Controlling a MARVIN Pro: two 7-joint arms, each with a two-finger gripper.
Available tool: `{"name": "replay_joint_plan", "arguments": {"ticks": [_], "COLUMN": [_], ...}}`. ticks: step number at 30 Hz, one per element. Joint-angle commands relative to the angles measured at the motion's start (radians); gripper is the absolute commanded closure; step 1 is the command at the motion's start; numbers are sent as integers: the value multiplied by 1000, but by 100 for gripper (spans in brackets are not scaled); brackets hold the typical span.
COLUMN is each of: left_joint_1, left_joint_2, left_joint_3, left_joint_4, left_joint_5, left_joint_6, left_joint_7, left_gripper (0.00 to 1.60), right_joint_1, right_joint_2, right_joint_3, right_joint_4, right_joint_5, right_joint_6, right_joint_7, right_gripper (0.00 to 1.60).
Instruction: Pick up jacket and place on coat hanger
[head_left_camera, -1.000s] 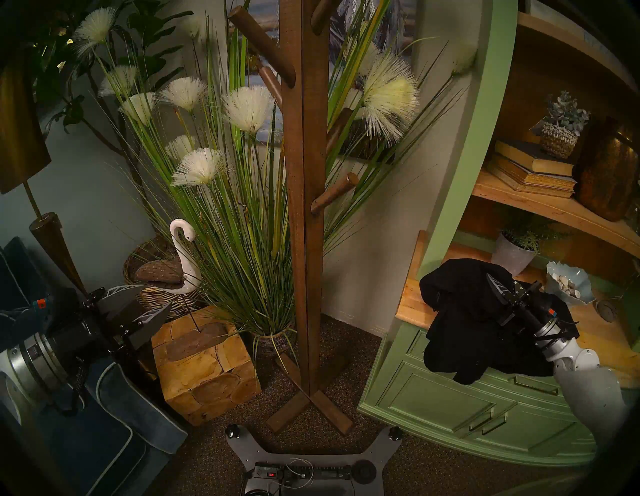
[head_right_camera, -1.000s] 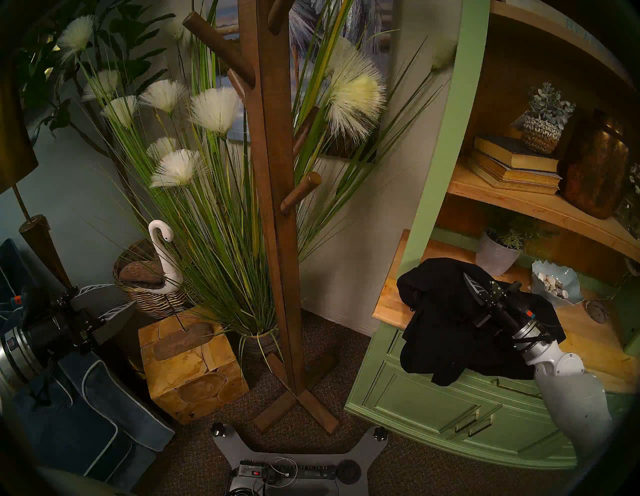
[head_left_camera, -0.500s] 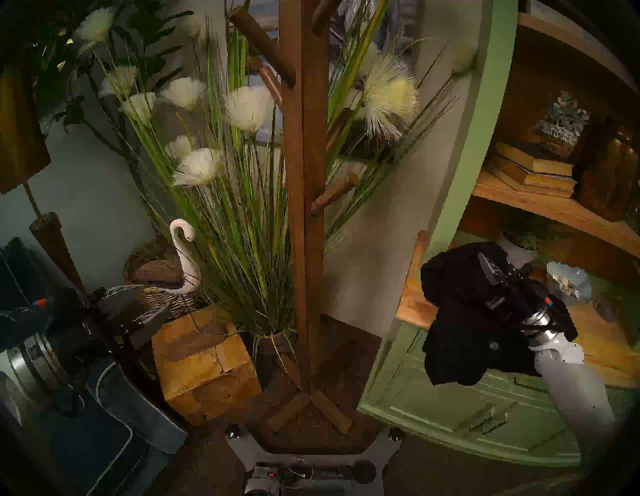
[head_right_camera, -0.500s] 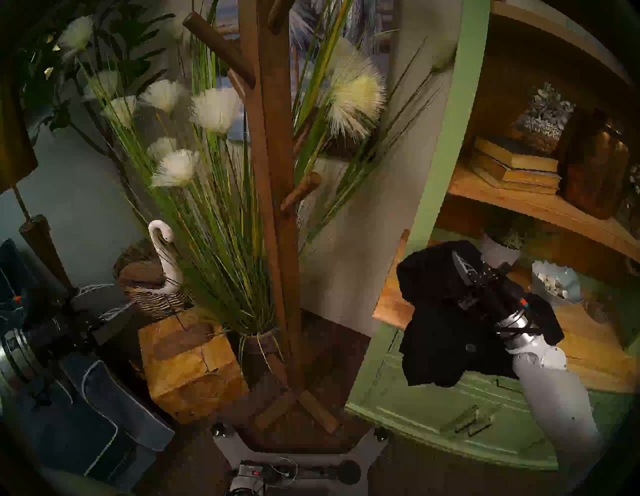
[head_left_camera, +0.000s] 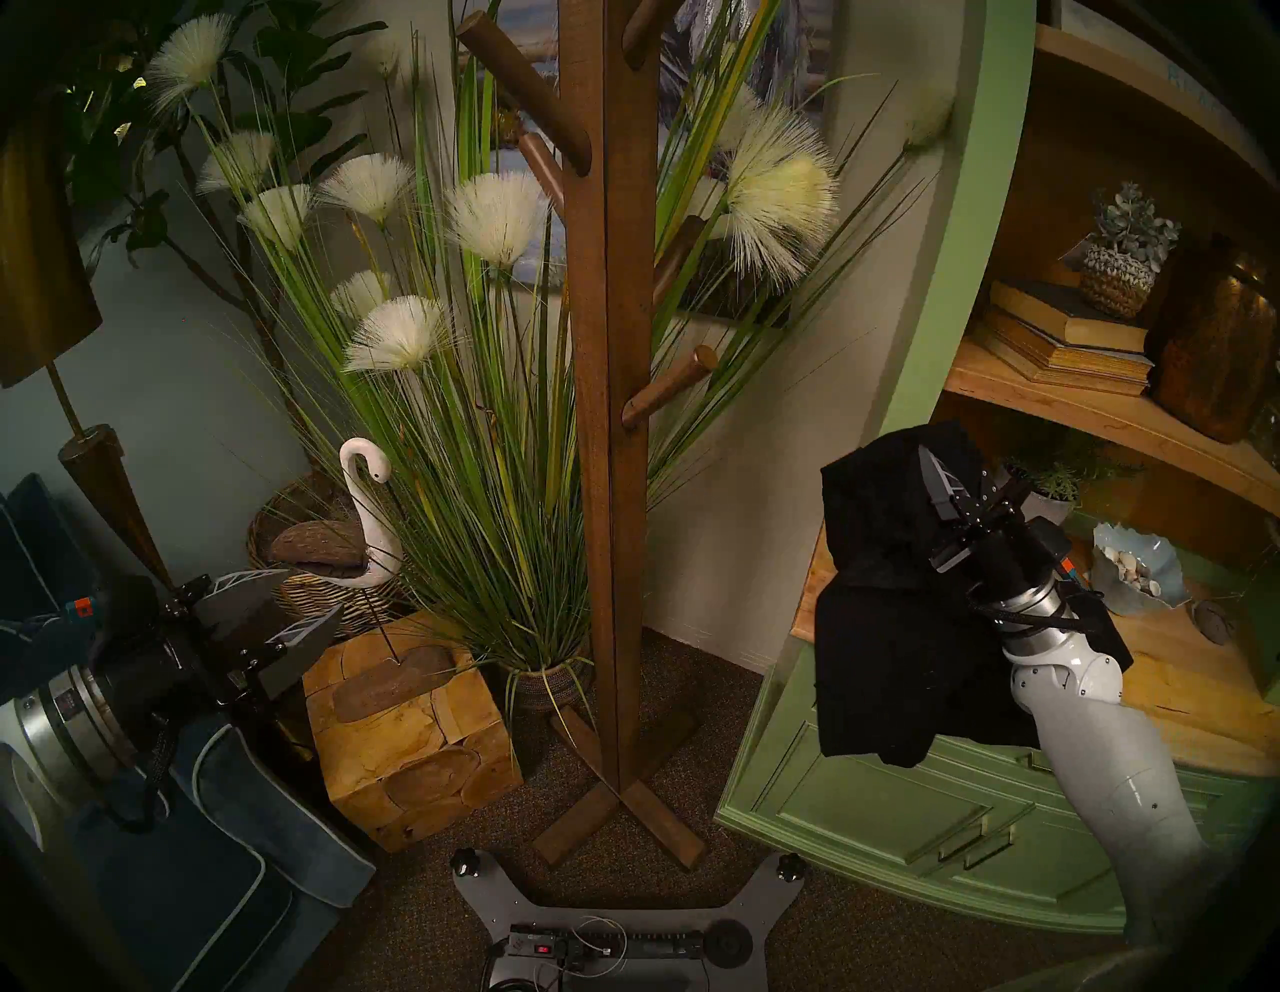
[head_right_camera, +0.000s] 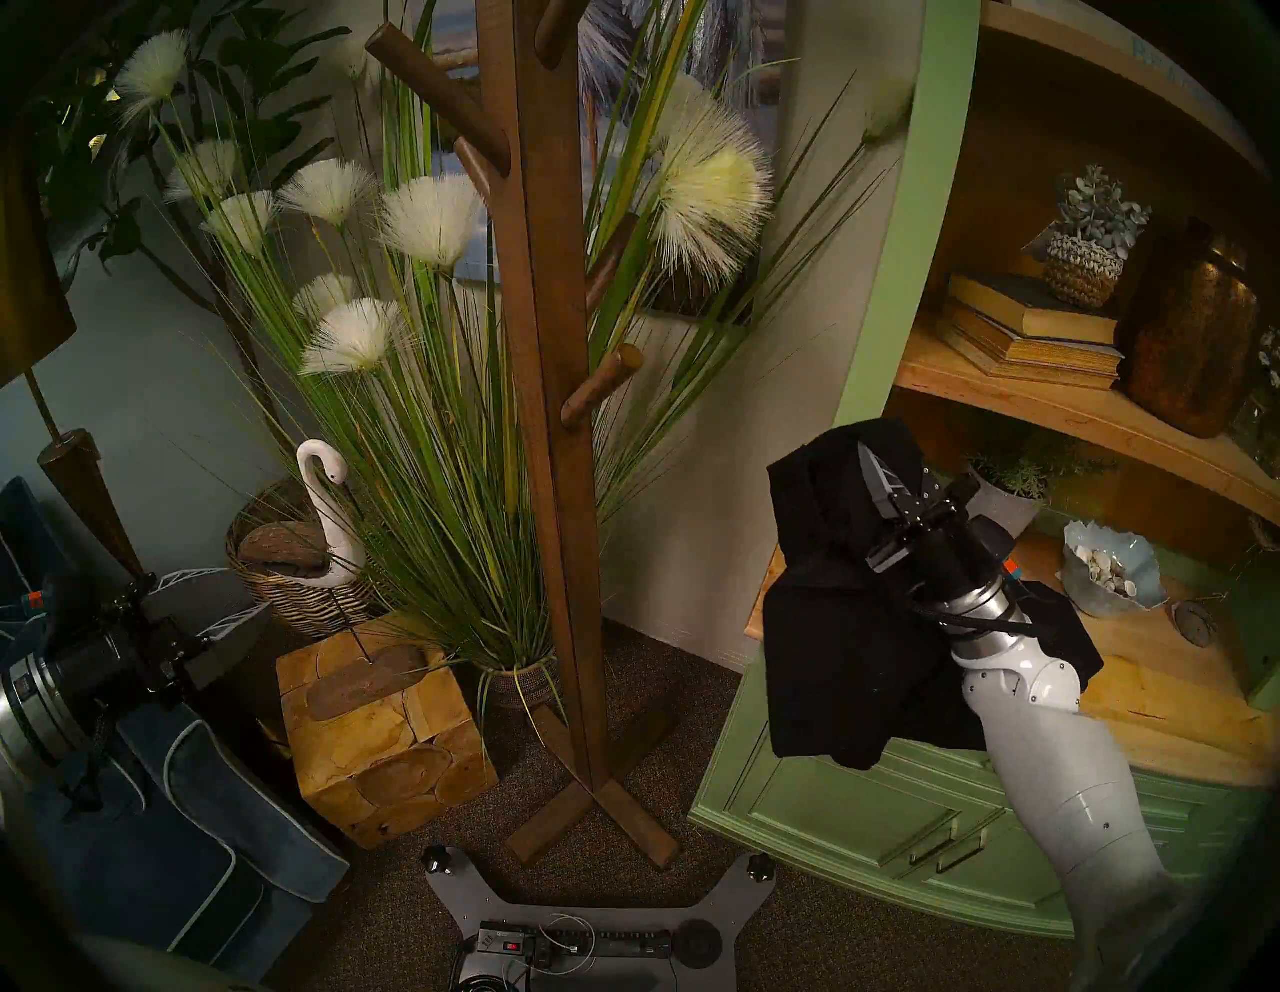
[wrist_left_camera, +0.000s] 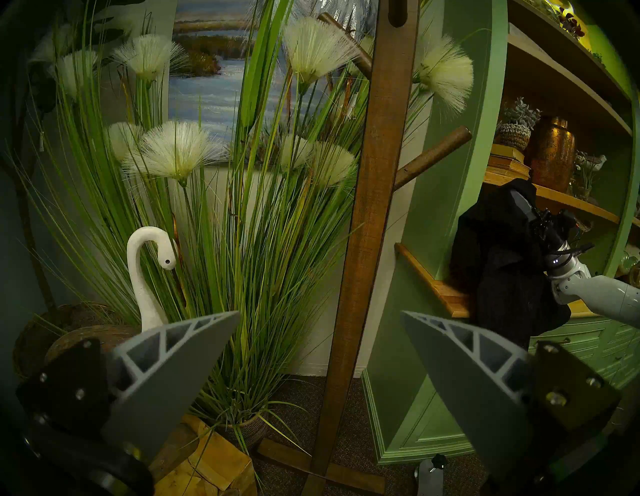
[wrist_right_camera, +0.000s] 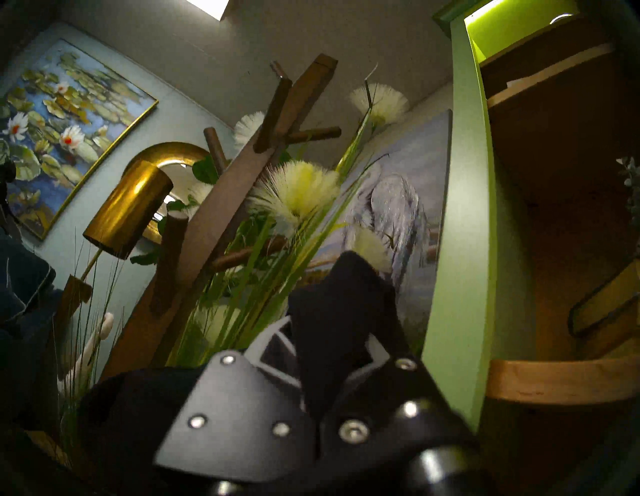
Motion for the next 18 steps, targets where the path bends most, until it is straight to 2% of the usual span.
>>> {"name": "replay_joint_plan", "arguments": {"ticks": [1, 7, 8, 9, 18], "left_joint_1": [-3, -3, -3, -3, -3], "left_joint_2": [2, 2, 2, 2, 2], "left_joint_3": [1, 1, 1, 1, 1], "left_joint_4": [-15, -15, -15, -15, -15], "left_joint_5": [-13, -12, -12, -12, -12], "left_joint_6": [0, 0, 0, 0, -1], "left_joint_7": [-12, -12, -12, -12, -11], "left_gripper": [0, 0, 0, 0, 0], "right_joint_1": [108, 149, 183, 156, 213], "right_joint_2": [-29, -62, -71, -71, -125], "right_joint_3": [-5, -15, -26, -15, -43], "right_joint_4": [-85, -120, -109, -139, -208], "right_joint_5": [-9, -16, -20, -17, -41], "right_joint_6": [-10, -4, -3, 6, -1], "right_joint_7": [-22, -43, -40, -53, -65], "right_gripper": [160, 160, 160, 160, 160]}}
